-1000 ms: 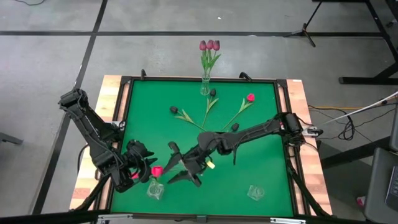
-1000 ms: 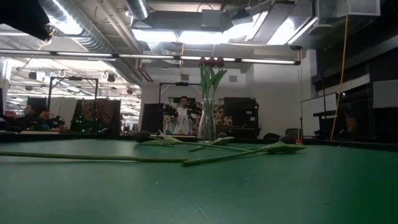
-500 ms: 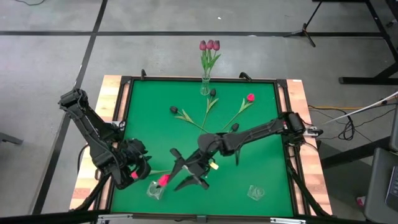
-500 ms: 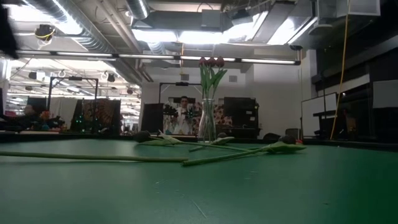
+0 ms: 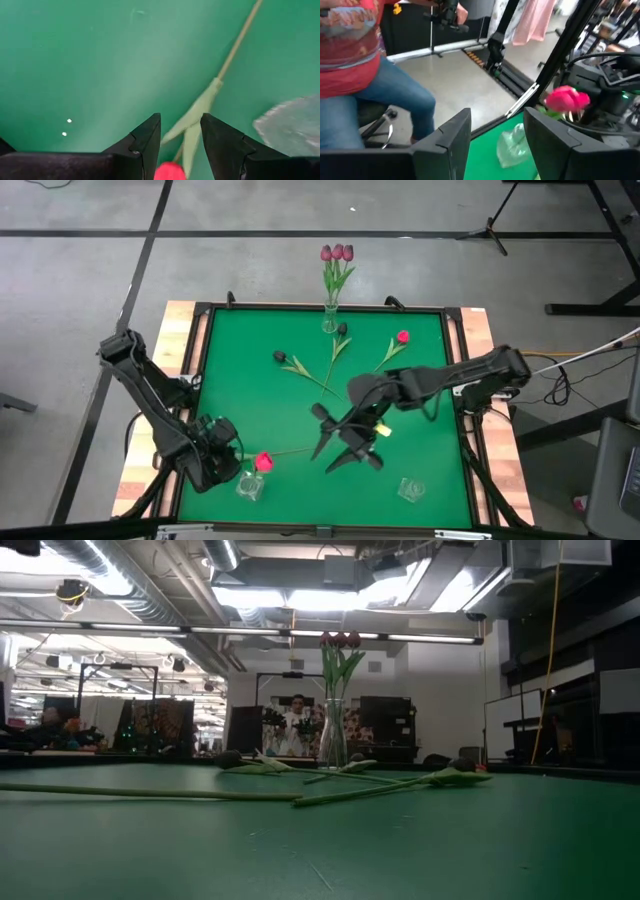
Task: Sort flowers into vase by color
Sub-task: Put the bottom red tulip into the bottom left transparent vase
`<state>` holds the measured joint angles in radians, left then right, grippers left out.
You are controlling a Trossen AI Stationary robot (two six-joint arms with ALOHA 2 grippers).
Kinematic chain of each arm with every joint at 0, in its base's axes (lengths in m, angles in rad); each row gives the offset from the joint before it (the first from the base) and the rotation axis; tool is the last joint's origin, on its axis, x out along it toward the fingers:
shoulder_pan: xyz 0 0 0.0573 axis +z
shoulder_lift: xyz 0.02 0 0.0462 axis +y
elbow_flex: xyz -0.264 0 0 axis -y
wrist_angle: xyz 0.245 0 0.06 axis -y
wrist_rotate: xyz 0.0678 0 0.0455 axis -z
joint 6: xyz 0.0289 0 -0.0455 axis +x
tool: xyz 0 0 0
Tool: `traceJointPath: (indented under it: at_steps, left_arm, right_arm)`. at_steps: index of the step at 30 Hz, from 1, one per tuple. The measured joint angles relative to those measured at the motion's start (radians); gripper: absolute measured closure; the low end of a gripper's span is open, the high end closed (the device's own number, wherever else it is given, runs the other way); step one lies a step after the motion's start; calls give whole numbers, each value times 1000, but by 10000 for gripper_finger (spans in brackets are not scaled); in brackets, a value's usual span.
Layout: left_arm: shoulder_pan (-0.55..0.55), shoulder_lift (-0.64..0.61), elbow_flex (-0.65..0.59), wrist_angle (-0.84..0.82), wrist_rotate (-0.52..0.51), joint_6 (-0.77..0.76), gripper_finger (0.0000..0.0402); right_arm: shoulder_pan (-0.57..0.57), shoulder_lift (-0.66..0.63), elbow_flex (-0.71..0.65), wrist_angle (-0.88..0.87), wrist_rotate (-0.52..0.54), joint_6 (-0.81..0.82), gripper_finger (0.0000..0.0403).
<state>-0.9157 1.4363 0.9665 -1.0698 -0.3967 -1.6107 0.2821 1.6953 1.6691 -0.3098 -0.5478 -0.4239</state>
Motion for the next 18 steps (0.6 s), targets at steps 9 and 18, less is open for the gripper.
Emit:
traceJointPath:
  at_steps: [9,18]
  left_arm:
    - [12,117,2,108,-52,126,264]
    - [-11,126,1,102,-85,181,264]
  right_arm:
    - [0,-108,0,-163,116,0,221]
    - [0,-114,0,-247,155,7,221]
